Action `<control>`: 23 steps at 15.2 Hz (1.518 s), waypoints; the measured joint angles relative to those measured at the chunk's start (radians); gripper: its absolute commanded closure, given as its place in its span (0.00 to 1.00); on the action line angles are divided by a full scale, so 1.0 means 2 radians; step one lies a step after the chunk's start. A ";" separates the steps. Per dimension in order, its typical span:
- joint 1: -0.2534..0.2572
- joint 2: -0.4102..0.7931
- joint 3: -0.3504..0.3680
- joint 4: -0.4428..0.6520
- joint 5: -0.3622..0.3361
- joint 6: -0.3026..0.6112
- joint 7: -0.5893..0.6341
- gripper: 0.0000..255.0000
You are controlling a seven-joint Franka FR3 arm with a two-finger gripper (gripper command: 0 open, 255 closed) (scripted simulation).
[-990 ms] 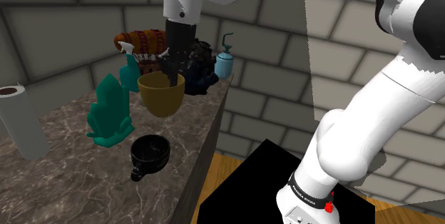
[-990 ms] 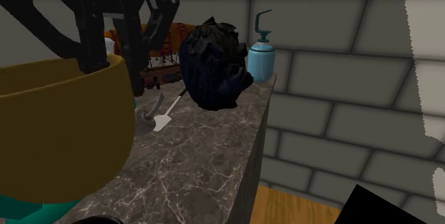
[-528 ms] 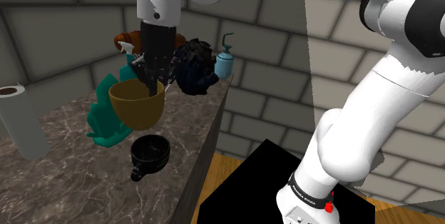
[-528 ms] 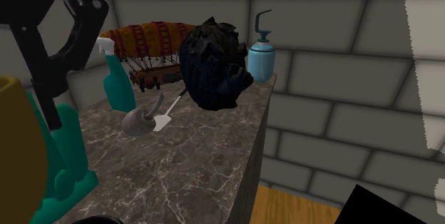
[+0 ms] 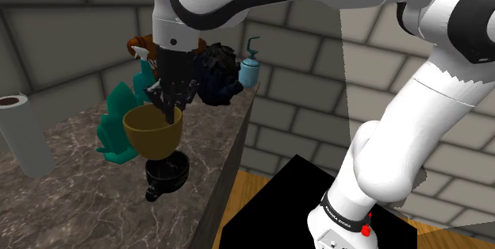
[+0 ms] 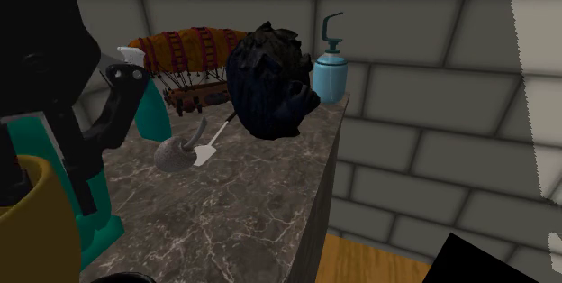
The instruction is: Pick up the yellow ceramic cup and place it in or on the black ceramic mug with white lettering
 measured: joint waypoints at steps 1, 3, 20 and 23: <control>0.001 0.001 0.001 -0.005 0.000 0.006 0.001 1.00; 0.001 0.005 0.002 -0.014 0.000 0.019 0.001 1.00; 0.001 0.014 0.003 -0.043 -0.001 0.056 -0.002 0.00; 0.001 0.005 0.002 -0.030 0.001 0.036 -0.002 0.00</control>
